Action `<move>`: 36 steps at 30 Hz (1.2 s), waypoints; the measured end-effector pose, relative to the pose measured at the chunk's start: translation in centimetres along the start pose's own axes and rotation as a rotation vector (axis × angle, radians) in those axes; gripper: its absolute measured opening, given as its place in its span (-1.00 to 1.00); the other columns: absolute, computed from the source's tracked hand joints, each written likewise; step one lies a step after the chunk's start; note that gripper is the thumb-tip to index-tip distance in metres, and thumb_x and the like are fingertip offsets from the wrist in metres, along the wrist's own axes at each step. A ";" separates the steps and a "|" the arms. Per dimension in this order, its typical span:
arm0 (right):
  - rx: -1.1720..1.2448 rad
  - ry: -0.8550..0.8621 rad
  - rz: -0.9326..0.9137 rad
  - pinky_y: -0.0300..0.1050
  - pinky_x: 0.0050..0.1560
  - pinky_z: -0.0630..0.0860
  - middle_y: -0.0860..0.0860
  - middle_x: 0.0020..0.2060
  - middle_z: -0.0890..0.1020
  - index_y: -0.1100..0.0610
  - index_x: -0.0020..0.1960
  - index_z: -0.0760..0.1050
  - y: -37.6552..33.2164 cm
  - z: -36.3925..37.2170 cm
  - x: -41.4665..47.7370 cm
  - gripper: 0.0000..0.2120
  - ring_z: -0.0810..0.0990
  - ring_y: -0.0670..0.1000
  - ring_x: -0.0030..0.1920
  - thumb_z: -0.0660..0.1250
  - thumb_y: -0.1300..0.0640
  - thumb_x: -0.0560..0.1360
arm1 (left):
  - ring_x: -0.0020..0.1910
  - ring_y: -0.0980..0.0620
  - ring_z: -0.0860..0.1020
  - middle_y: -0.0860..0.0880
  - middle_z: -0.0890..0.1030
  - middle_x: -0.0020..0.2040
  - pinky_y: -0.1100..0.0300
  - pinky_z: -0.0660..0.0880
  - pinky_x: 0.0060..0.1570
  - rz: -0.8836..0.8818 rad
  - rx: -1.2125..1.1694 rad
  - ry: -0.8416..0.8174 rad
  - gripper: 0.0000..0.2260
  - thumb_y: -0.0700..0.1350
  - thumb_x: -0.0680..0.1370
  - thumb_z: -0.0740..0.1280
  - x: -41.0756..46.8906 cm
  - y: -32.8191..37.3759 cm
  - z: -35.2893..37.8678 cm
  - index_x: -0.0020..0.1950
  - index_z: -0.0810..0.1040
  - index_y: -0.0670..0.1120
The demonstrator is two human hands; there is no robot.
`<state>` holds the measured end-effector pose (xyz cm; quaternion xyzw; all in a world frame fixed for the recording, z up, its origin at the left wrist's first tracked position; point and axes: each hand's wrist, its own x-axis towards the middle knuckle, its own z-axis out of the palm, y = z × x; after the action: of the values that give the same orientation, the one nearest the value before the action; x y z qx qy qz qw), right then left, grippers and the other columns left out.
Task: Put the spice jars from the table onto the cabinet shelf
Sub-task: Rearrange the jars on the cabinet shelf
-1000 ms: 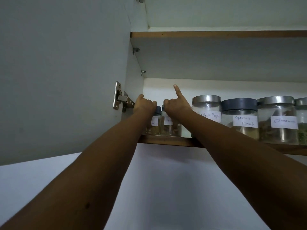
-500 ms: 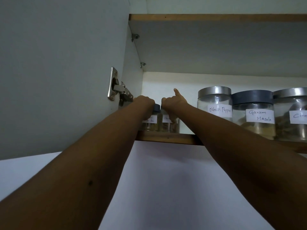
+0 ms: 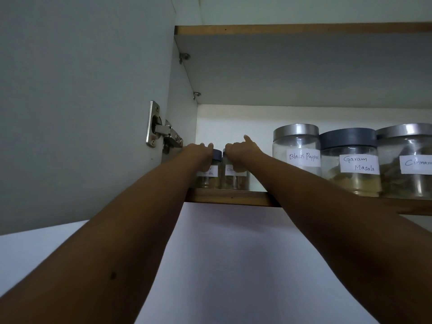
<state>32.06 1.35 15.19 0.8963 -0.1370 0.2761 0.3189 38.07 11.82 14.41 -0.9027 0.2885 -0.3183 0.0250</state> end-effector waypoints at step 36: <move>0.087 0.841 0.061 -0.01 -0.20 0.38 0.14 -0.22 0.56 0.24 -0.06 0.50 9.6 -6.4 -20.1 -0.85 0.48 0.11 -0.25 0.28 0.24 0.39 | 0.44 -0.12 0.27 -0.09 0.17 0.52 -0.16 -0.03 0.44 0.260 -0.023 0.452 -0.42 -0.05 0.53 0.30 -13.6 8.3 -11.5 0.50 0.16 0.00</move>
<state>9.12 -0.40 12.31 0.7137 -0.0094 0.6327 0.3005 18.47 13.83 14.07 -0.7643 0.4039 -0.5026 -0.0097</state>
